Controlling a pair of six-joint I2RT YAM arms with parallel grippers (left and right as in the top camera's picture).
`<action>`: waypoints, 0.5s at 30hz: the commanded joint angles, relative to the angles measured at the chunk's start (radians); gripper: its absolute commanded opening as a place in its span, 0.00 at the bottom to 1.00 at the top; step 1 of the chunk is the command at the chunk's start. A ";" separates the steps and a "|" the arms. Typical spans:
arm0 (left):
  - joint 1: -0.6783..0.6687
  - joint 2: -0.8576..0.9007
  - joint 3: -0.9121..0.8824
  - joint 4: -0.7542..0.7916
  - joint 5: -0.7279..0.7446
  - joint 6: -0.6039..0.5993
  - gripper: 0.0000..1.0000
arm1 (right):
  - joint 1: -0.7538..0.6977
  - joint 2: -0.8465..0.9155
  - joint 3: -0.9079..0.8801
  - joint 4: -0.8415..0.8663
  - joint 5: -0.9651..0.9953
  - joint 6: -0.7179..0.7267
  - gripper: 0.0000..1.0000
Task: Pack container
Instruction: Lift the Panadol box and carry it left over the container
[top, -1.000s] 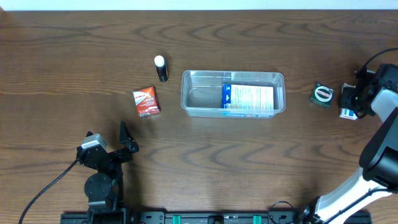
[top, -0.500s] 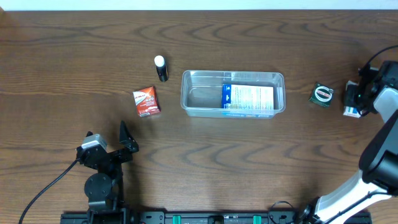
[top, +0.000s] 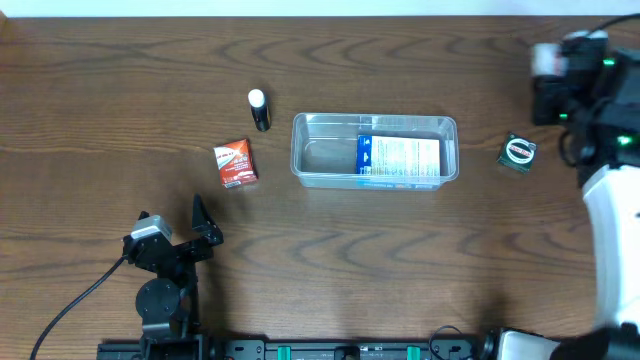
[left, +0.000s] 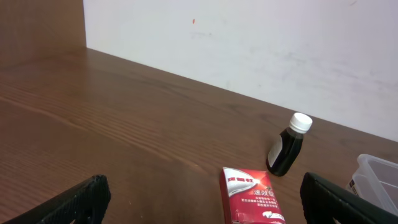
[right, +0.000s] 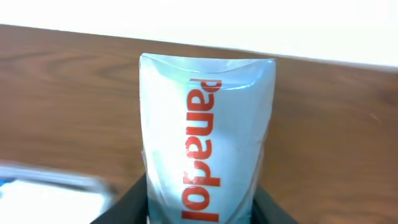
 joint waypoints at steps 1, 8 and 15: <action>0.002 -0.006 -0.023 -0.034 -0.027 0.006 0.98 | 0.121 -0.021 0.007 -0.028 -0.020 -0.038 0.32; 0.002 -0.006 -0.023 -0.034 -0.027 0.006 0.98 | 0.354 0.035 0.007 -0.070 -0.002 -0.236 0.36; 0.002 -0.006 -0.023 -0.034 -0.027 0.006 0.98 | 0.521 0.144 0.007 -0.108 0.171 -0.485 0.37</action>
